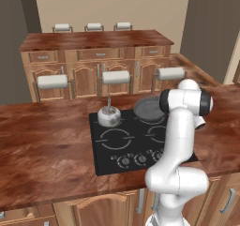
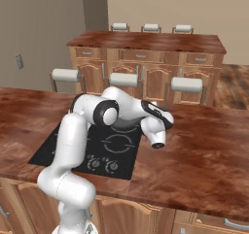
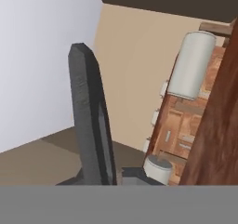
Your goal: Pick the pan from the cabinet and place it on the stove. Then turn on the stove burner for the pan.
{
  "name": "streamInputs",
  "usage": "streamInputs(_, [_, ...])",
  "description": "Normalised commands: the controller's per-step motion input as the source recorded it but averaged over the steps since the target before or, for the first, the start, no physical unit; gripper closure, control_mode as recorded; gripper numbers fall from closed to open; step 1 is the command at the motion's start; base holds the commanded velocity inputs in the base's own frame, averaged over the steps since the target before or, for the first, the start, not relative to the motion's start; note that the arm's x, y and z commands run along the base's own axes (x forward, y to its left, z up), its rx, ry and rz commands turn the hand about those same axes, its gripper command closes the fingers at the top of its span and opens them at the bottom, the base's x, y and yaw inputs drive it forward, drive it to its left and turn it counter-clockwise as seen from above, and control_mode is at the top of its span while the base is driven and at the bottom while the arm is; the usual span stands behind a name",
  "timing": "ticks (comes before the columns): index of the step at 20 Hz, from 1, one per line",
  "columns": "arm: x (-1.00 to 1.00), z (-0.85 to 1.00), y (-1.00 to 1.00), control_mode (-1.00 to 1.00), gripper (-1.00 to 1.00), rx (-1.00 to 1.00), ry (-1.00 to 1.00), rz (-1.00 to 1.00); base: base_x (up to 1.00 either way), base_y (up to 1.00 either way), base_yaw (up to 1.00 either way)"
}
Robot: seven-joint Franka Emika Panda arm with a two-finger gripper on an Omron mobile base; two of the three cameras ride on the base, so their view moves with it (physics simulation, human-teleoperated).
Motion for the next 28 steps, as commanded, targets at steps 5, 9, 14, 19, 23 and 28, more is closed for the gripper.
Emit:
streamInputs(5, [0.16,-0.38,0.0,-1.0,1.0,-0.12,0.0,-0.02,0.0,0.0,0.0])
streamInputs(9, [0.0,-0.39,0.0,-1.0,1.0,-0.1,0.0,0.0,0.0,0.0,0.0])
streamInputs(14, [0.0,-0.51,-0.01,-1.0,1.0,-0.12,0.0,0.0,0.0,0.0,0.0])
streamInputs(19, [0.0,-0.53,-0.13,-1.0,1.0,-0.15,0.0,0.0,0.0,0.0,0.0])
streamInputs(23, [-0.11,-0.47,-0.3,-1.0,1.0,-0.1,0.0,0.0,0.0,0.0,0.0])
streamInputs(28, [-0.13,-0.16,-0.09,-1.0,1.0,-0.05,0.04,0.0,0.0,0.0,0.0])
